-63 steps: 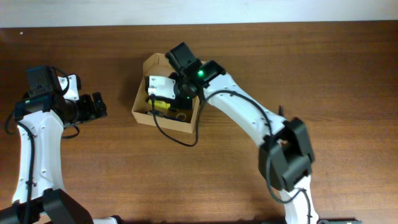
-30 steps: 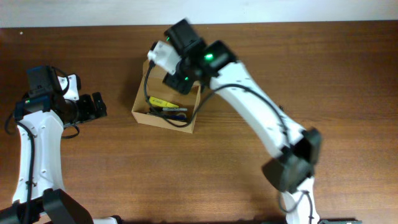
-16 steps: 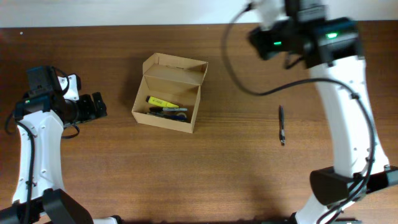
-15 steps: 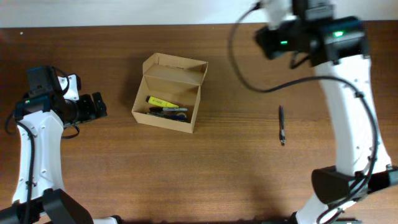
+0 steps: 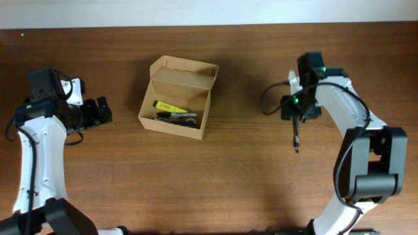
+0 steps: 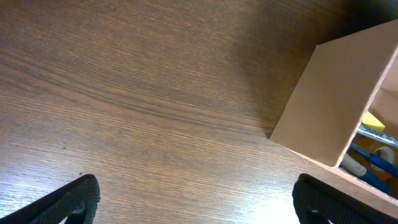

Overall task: Pack container
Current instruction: 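Grasp the last black marker with the right gripper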

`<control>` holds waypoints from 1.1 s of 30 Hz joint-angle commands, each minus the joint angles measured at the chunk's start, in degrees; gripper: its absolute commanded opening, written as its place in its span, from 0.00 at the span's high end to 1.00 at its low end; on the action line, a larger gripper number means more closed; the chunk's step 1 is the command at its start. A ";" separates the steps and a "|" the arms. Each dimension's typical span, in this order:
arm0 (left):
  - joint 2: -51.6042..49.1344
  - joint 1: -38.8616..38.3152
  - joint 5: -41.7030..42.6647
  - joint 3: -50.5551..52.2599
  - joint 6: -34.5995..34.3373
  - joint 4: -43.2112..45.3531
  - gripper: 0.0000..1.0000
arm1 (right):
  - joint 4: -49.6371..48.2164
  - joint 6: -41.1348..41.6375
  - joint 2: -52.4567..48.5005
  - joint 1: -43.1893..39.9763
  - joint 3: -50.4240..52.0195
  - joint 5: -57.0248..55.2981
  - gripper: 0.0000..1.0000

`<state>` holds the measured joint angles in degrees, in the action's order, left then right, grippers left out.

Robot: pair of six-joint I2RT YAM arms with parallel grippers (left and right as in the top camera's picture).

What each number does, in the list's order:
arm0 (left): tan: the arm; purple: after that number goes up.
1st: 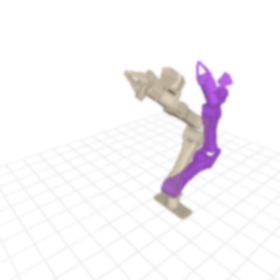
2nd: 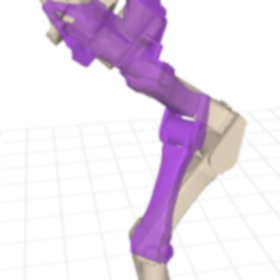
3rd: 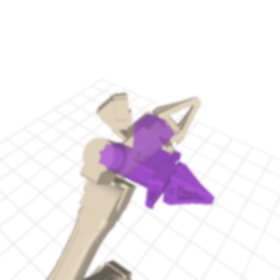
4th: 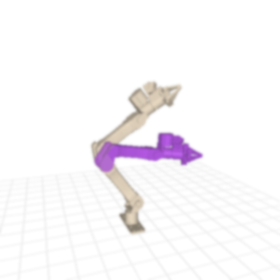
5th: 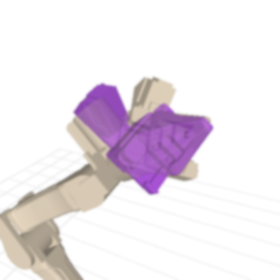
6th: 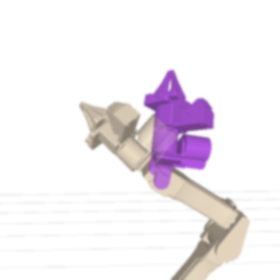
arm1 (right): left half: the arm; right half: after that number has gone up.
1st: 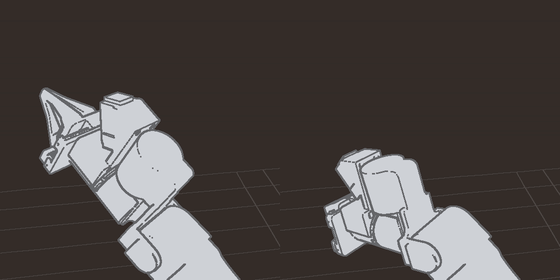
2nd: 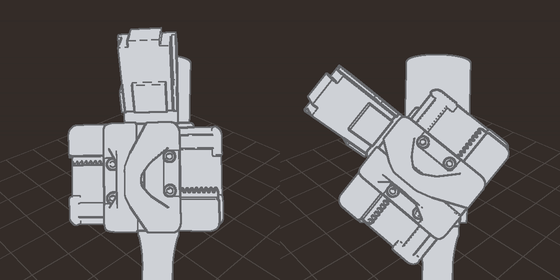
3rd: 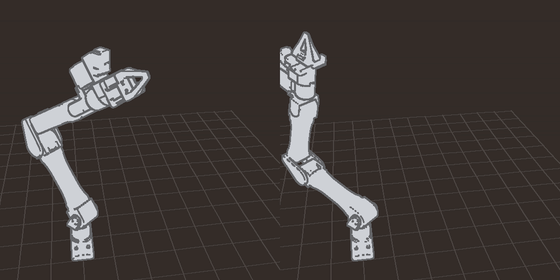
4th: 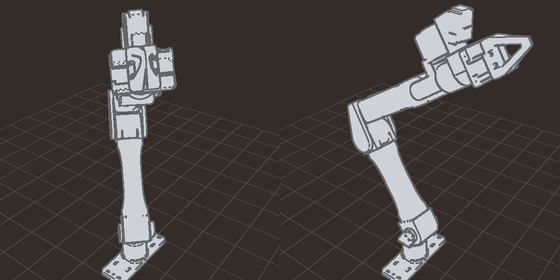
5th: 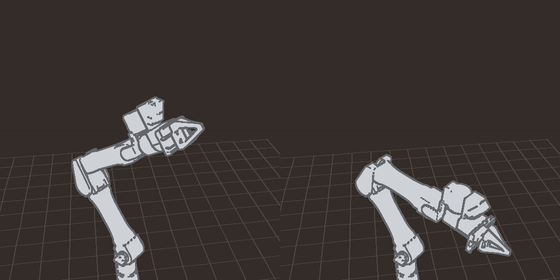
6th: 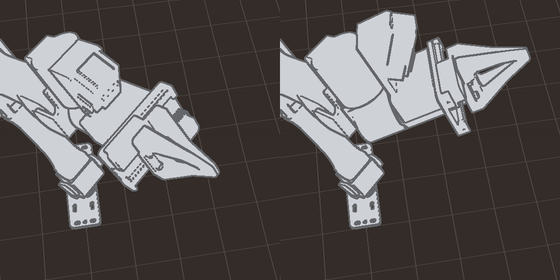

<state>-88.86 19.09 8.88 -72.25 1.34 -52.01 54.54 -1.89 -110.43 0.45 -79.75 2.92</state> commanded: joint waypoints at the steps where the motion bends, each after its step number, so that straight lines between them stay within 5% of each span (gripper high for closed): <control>1: -0.17 0.20 0.74 0.20 1.09 0.00 0.00 | -2.67 2.86 1.11 -2.54 4.74 -2.32 0.47; 11: -0.17 0.20 0.74 0.22 1.09 0.02 0.00 | -6.45 4.04 1.07 -2.78 9.79 -2.34 0.51; 14: -0.17 0.20 0.74 0.20 1.09 0.00 0.00 | -7.61 5.44 1.07 -2.78 11.10 -2.27 0.62; 19: -0.17 0.20 0.74 0.20 1.09 0.00 0.00 | -8.31 5.42 1.07 -2.78 11.67 -2.21 0.96; 27: -0.17 0.20 0.74 0.20 1.09 0.00 0.00 | -7.30 -0.11 1.25 -2.69 7.72 3.06 0.96; 33: -0.17 0.20 0.74 0.20 1.09 0.00 0.00 | 0.31 -6.27 1.79 0.09 -8.37 13.92 0.96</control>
<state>-88.86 19.09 8.88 -72.25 1.34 -52.03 52.58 -3.16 -110.24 -1.85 -79.22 9.41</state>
